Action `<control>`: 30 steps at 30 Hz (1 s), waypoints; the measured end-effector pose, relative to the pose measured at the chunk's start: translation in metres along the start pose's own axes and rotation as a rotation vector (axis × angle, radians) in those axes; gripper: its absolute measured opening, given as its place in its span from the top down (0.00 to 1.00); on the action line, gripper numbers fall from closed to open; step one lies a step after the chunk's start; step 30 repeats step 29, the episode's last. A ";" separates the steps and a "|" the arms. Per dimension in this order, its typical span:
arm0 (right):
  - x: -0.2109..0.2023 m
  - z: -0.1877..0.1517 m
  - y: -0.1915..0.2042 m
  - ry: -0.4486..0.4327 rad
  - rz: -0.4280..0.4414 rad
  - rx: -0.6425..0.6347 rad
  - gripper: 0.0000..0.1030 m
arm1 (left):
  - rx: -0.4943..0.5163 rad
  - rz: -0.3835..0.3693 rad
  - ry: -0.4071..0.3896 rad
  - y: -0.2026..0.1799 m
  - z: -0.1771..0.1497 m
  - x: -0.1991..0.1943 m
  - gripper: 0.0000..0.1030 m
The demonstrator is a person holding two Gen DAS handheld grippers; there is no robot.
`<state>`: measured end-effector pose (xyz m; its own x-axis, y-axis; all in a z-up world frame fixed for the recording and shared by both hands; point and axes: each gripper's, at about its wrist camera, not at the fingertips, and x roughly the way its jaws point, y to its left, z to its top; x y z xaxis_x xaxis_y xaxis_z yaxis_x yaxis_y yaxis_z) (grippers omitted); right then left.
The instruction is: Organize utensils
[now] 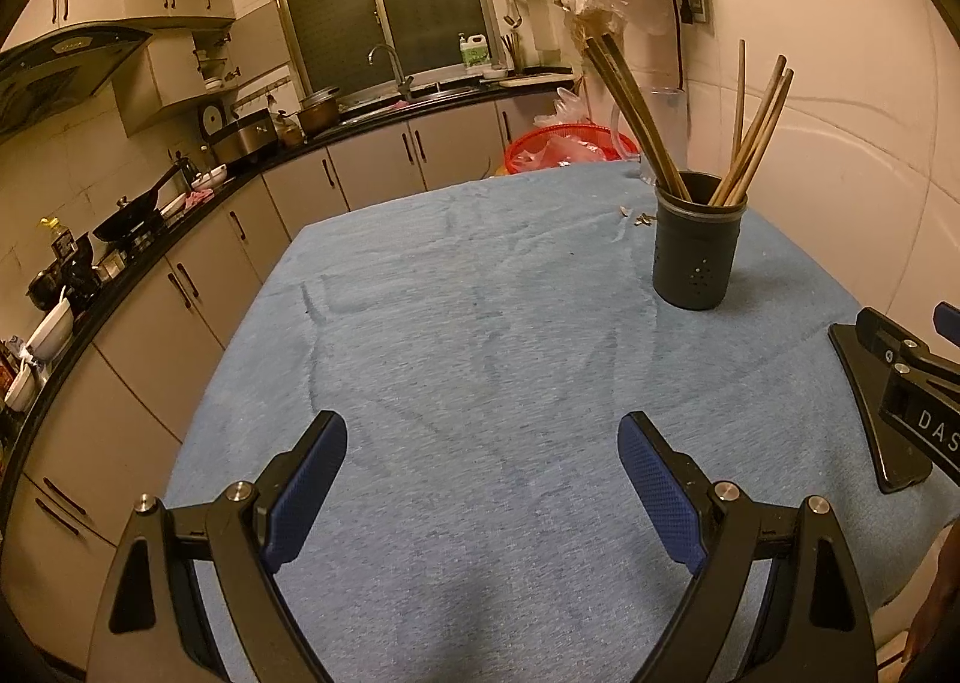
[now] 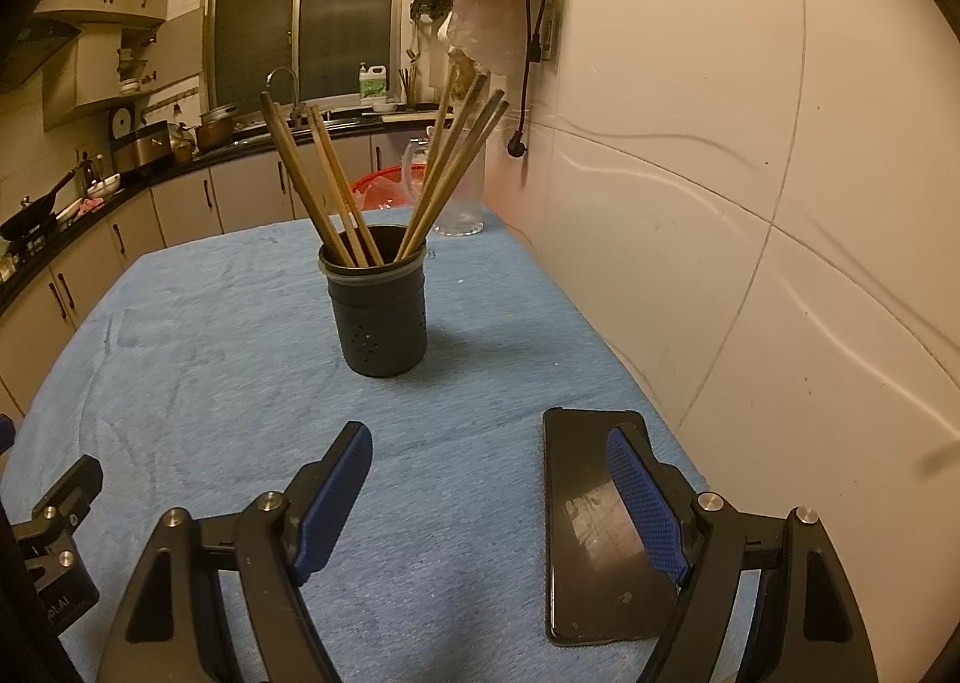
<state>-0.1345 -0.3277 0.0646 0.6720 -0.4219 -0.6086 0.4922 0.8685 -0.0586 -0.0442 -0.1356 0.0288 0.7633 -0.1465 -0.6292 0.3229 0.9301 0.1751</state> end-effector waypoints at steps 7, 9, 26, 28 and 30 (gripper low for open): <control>-0.002 -0.001 0.005 -0.002 0.005 -0.011 0.20 | -0.012 0.002 0.000 0.006 -0.002 -0.001 0.11; -0.002 -0.001 0.007 -0.003 0.005 -0.016 0.20 | -0.015 0.004 0.000 0.007 -0.003 -0.001 0.11; 0.003 0.000 0.028 0.026 0.045 -0.053 0.20 | -0.103 0.055 0.008 0.041 -0.003 0.004 0.11; 0.009 -0.002 0.038 0.056 0.087 -0.066 0.20 | -0.121 0.078 0.053 0.058 -0.004 0.017 0.11; 0.014 -0.003 0.045 0.077 0.105 -0.080 0.20 | -0.125 0.078 0.084 0.066 -0.006 0.026 0.11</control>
